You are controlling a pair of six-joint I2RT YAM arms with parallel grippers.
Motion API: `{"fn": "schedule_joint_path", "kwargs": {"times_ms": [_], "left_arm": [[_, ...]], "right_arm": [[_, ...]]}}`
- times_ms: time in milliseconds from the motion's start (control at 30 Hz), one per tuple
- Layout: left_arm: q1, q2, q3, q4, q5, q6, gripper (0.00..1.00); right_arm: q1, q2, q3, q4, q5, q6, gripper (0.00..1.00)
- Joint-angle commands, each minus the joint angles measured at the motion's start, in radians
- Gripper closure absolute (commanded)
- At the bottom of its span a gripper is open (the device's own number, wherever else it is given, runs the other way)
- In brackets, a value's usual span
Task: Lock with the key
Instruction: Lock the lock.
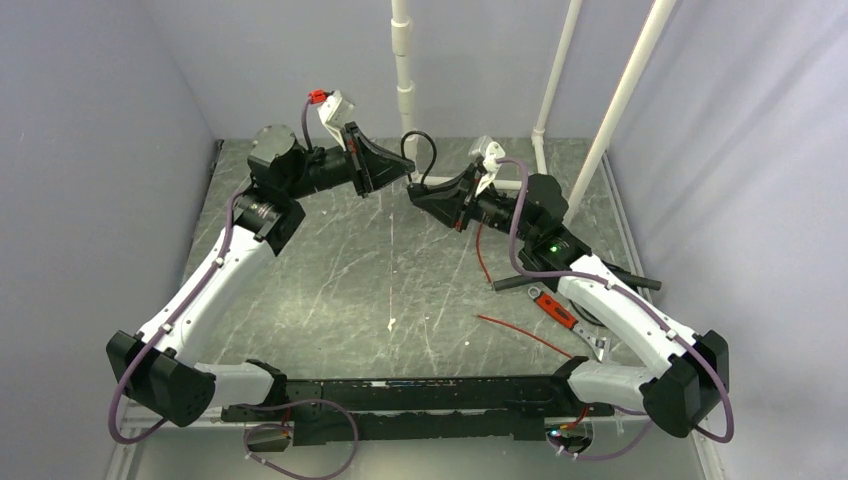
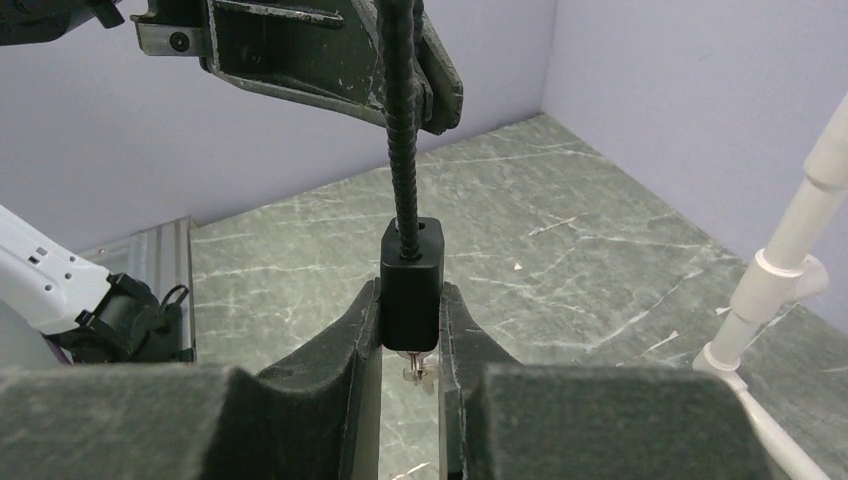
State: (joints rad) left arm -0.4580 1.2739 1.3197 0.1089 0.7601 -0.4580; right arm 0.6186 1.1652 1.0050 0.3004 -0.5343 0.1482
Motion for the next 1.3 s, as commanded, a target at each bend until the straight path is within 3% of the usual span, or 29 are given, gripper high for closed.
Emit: {"fn": "schedule_joint_path", "kwargs": {"times_ms": [0,500,900,1267], "left_arm": [[-0.022,-0.016,-0.032,-0.014,0.043,-0.021,1.00],[0.008,-0.036,-0.076,-0.068,0.013,-0.027,1.00],[0.028,-0.010,-0.071,-0.028,0.091,-0.025,1.00],[-0.022,-0.028,-0.106,-0.134,0.112,0.078,1.00]], "right_arm": [[0.010,0.005,0.075,0.142,-0.013,0.023,1.00],[0.010,-0.018,0.070,0.181,0.025,0.004,1.00],[0.010,-0.018,0.068,0.187,0.015,0.027,1.00],[0.010,0.011,0.115,0.205,0.055,0.044,1.00]]}}
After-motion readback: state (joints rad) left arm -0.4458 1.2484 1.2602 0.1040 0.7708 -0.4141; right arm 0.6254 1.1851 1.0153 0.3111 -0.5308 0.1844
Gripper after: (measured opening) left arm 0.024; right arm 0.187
